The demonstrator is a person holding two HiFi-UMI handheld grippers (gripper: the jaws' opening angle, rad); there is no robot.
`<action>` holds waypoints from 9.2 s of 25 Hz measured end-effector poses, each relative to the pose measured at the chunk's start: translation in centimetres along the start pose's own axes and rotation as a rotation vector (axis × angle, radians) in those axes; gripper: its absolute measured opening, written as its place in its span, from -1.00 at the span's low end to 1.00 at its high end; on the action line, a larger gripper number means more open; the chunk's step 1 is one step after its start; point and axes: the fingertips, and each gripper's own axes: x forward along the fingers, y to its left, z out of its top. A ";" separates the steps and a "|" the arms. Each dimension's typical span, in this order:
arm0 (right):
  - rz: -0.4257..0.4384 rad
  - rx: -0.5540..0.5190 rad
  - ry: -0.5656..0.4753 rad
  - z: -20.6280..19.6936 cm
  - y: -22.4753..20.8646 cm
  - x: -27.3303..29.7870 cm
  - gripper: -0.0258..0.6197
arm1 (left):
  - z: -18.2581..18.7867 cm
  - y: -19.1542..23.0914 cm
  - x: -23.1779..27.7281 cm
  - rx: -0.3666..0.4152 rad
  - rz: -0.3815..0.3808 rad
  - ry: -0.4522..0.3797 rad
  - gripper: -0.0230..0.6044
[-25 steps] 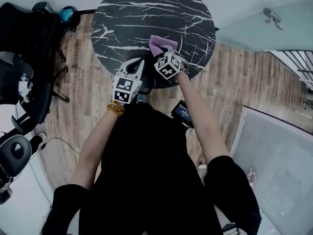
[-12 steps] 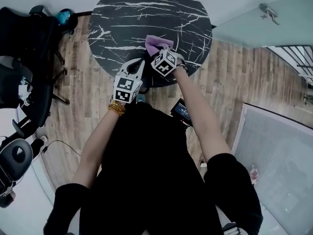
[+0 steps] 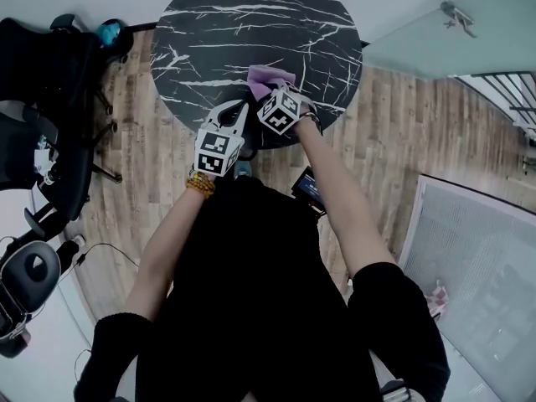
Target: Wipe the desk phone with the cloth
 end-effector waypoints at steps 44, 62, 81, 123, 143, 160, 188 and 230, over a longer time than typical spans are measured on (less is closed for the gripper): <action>0.018 0.022 0.059 -2.1 5.0 -0.1 -0.74 | -1.7 0.0 -1.6 0.006 -0.002 0.013 -0.88; 0.064 0.002 0.083 -2.9 8.1 0.0 -0.74 | -2.5 -0.1 -1.6 -0.002 -0.007 0.026 -0.88; 0.125 -0.061 0.094 -3.7 11.0 0.4 -0.74 | -3.4 0.0 -1.7 -0.008 0.003 0.040 -0.88; -0.267 -0.203 -0.291 6.3 -9.0 -8.2 -0.74 | -3.8 2.4 -1.2 -0.046 0.007 0.057 -0.88; -0.194 -0.189 -0.031 -1.6 -6.0 -1.6 -0.74 | -5.4 3.5 -1.4 -0.064 0.023 0.107 -0.88; -0.187 -0.033 -0.062 -2.4 -4.1 -1.5 -0.74 | -5.5 1.6 -0.7 -0.042 -0.011 0.116 -0.88; -0.165 0.024 -0.025 -2.9 -2.3 -1.1 -0.74 | -5.7 0.2 -0.3 -0.029 -0.037 0.123 -0.88; -0.160 0.078 0.010 -3.7 2.0 -1.0 -0.74 | -5.8 0.1 -1.0 -0.012 -0.034 0.127 -0.88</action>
